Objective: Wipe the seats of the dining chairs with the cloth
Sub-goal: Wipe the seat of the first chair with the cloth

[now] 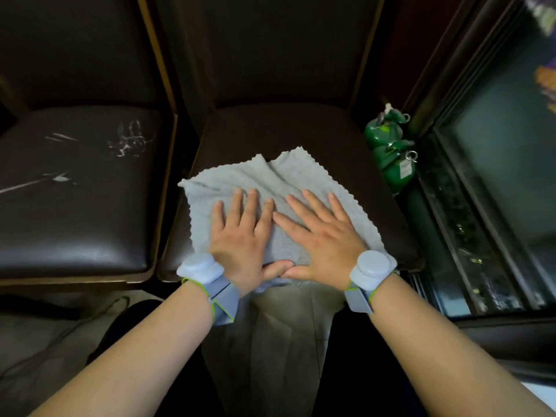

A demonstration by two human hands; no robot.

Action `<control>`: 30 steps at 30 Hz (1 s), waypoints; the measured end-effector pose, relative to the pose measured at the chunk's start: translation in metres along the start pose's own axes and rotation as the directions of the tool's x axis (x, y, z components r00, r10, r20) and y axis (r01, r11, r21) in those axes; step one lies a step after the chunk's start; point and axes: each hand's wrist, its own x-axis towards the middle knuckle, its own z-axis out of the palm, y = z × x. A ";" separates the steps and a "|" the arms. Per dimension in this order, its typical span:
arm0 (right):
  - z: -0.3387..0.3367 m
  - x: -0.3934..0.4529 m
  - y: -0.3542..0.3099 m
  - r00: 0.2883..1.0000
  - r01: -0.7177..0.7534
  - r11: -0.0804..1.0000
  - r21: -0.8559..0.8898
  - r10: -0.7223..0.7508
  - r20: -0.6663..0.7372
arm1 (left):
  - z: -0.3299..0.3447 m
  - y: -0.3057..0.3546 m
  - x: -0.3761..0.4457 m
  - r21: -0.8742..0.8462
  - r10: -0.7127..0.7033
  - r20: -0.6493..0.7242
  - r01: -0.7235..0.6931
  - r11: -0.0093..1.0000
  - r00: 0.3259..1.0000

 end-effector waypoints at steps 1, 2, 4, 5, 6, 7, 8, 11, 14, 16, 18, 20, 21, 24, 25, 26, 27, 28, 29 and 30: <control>0.000 -0.008 0.008 1.000 -0.027 1.000 0.004 0.027 -0.002 | -0.003 0.009 0.006 0.007 0.036 0.005 -0.036 0.999 0.999; 0.000 -0.015 0.017 0.999 -0.047 0.999 0.008 0.047 0.000 | -0.007 0.018 0.013 0.006 0.072 0.004 -0.072 0.997 0.997; 0.001 -0.025 0.032 0.998 -0.059 0.998 0.010 0.059 0.013 | -0.011 0.030 0.023 -0.016 0.125 0.018 -0.124 0.992 0.992; 0.001 -0.031 0.041 0.997 -0.078 0.997 0.012 0.078 0.020 | -0.013 0.039 0.029 -0.031 0.155 0.020 -0.155 0.988 0.988; 0.002 -0.038 0.051 0.995 -0.097 0.995 0.026 0.097 0.025 | -0.016 0.047 0.034 -0.042 0.176 0.019 -0.176 0.984 0.984; 0.003 -0.046 0.060 0.992 -0.121 0.991 0.052 0.120 0.026 | -0.018 0.058 0.039 -0.050 0.196 0.014 -0.195 0.979 0.980; 0.003 -0.054 0.070 0.988 -0.151 0.984 0.094 0.150 0.024 | -0.020 0.070 0.044 -0.054 0.214 0.010 -0.213 0.976 0.977; 0.005 -0.073 0.086 0.964 -0.260 0.920 0.293 0.264 0.029 | -0.027 0.097 0.061 -0.079 0.259 -0.001 -0.258 0.963 0.966; 0.000 -0.083 0.079 0.928 -0.364 0.854 0.371 0.365 0.069 | -0.026 0.102 0.071 -0.080 0.296 -0.020 -0.296 0.952 0.955; -0.001 -0.088 0.063 0.884 -0.453 0.789 0.415 0.458 0.095 | -0.021 0.095 0.067 -0.098 0.301 -0.073 -0.308 0.946 0.951; -0.002 -0.086 0.043 0.824 -0.534 0.708 0.461 0.559 0.096 | -0.016 0.091 0.059 -0.116 0.279 -0.129 -0.294 0.949 0.952; 0.002 -0.078 0.031 0.779 -0.593 0.680 0.431 0.620 0.094 | -0.013 0.091 0.053 -0.129 0.252 -0.142 -0.271 0.954 0.957; 0.005 -0.073 0.029 0.769 -0.608 0.683 0.404 0.634 0.084 | -0.013 0.091 0.054 -0.135 0.244 -0.137 -0.262 0.956 0.960; 0.002 -0.058 0.038 0.772 -0.613 0.699 0.370 0.629 0.090 | -0.013 0.090 0.066 -0.139 0.224 -0.113 -0.239 0.961 0.968; -0.002 -0.052 0.044 0.778 -0.611 0.703 0.364 0.618 0.113 | -0.015 0.088 0.073 -0.145 0.216 -0.103 -0.230 0.962 0.971; -0.006 -0.045 0.051 0.784 -0.611 0.705 0.359 0.602 0.151 | -0.017 0.086 0.082 -0.152 0.203 -0.085 -0.215 0.965 0.975; -0.009 -0.036 0.059 0.788 -0.612 0.706 0.357 0.586 0.191 | -0.019 0.084 0.093 -0.154 0.188 -0.064 -0.196 0.968 0.980; -0.012 -0.026 0.067 0.790 -0.611 0.703 0.364 0.569 0.228 | -0.021 0.080 0.104 -0.154 0.172 -0.047 -0.178 0.972 0.984; -0.013 -0.015 0.075 0.792 -0.609 0.700 0.374 0.559 0.245 | -0.022 0.076 0.116 -0.153 0.156 -0.034 -0.160 0.975 0.987; -0.014 -0.002 0.082 0.794 -0.607 0.700 0.377 0.555 0.249 | -0.023 0.071 0.128 -0.153 0.136 -0.027 -0.138 0.978 0.990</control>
